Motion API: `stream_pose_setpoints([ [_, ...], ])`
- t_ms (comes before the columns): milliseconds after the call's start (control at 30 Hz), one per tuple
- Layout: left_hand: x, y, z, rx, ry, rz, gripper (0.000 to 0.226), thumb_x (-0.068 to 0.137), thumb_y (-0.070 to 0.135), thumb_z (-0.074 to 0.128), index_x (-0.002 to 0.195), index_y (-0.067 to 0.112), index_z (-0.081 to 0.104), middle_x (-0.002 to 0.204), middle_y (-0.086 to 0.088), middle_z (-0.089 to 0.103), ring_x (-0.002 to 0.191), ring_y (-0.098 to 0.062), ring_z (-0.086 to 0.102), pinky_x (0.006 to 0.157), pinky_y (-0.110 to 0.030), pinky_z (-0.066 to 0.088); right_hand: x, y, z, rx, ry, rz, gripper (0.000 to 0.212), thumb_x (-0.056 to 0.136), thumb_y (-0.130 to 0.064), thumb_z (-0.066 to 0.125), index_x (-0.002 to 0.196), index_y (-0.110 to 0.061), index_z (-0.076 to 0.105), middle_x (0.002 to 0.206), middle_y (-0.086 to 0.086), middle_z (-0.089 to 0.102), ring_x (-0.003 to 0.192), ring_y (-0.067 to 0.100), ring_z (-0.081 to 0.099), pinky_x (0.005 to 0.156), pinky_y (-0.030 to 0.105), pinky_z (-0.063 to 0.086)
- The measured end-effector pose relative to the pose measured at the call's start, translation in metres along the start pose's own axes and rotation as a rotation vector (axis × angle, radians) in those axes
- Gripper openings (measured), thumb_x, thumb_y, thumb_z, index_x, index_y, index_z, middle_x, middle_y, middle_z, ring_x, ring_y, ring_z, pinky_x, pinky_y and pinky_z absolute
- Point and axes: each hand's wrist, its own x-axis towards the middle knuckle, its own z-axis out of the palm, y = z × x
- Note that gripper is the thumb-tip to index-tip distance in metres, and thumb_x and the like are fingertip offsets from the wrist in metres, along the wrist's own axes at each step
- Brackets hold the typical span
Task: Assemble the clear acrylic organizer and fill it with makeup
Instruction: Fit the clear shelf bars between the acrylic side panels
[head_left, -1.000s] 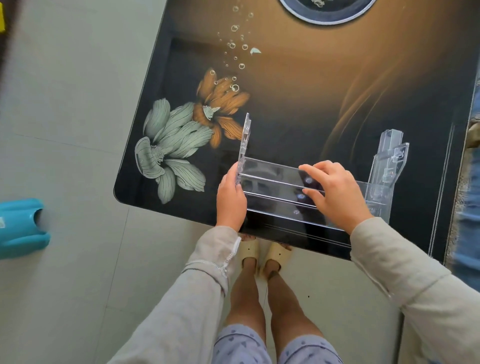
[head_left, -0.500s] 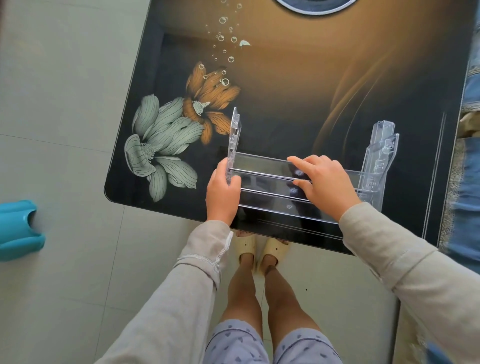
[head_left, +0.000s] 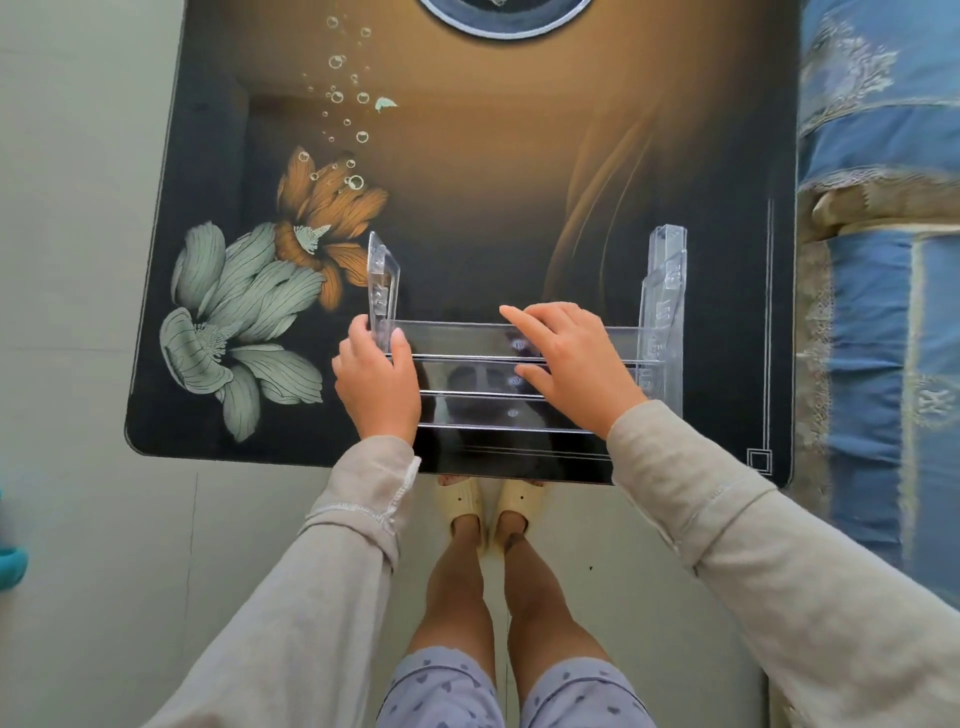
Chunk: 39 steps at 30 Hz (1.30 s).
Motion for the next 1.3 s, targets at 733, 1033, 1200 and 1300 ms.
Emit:
stream_pose_setpoints([
  [733,-0.067,0.091,0.096,0.581,-0.380,0.974,0.050,0.093,0.036,0.045,0.139,0.018,0.035,0.134,-0.006,0.050,0.122,-0.026,0.046,0.105,-0.040,0.030,-0.065,0.057,-0.005,0.302,0.238,0.737,0.019,0.093,-0.022,0.049,0.096,-0.007,0.059,0.088,0.017,0.069,0.079,0.033,0.064,0.073,0.036,0.053],
  [1033,-0.068,0.093,0.094,0.474,-0.373,0.925,0.044,0.091,0.031,0.052,0.133,0.018,0.045,0.125,-0.006,0.058,0.115,-0.027,0.051,0.100,-0.038,0.034,-0.066,0.064,-0.006,0.353,0.161,0.614,0.016,0.093,-0.015,0.046,0.077,-0.013,0.044,0.067,0.008,0.053,0.059,0.024,0.050,0.057,0.025,0.037],
  [1200,-0.067,0.093,0.095,0.478,-0.375,0.913,0.046,0.093,0.034,0.049,0.136,0.021,0.041,0.128,-0.005,0.056,0.118,-0.024,0.049,0.103,-0.036,0.031,-0.068,0.069,-0.007,0.338,0.124,0.564,0.019,0.094,-0.015,0.046,0.077,-0.016,0.040,0.060,0.000,0.045,0.047,0.012,0.040,0.045,0.016,0.024],
  [1300,-0.067,0.093,0.095,0.468,-0.385,0.915,0.046,0.093,0.038,0.047,0.135,0.021,0.043,0.128,-0.004,0.057,0.117,-0.024,0.050,0.102,-0.036,0.032,-0.068,0.070,-0.006,0.331,0.125,0.558,0.019,0.095,-0.015,0.045,0.077,-0.016,0.038,0.058,-0.003,0.040,0.046,0.003,0.037,0.045,0.014,0.022],
])
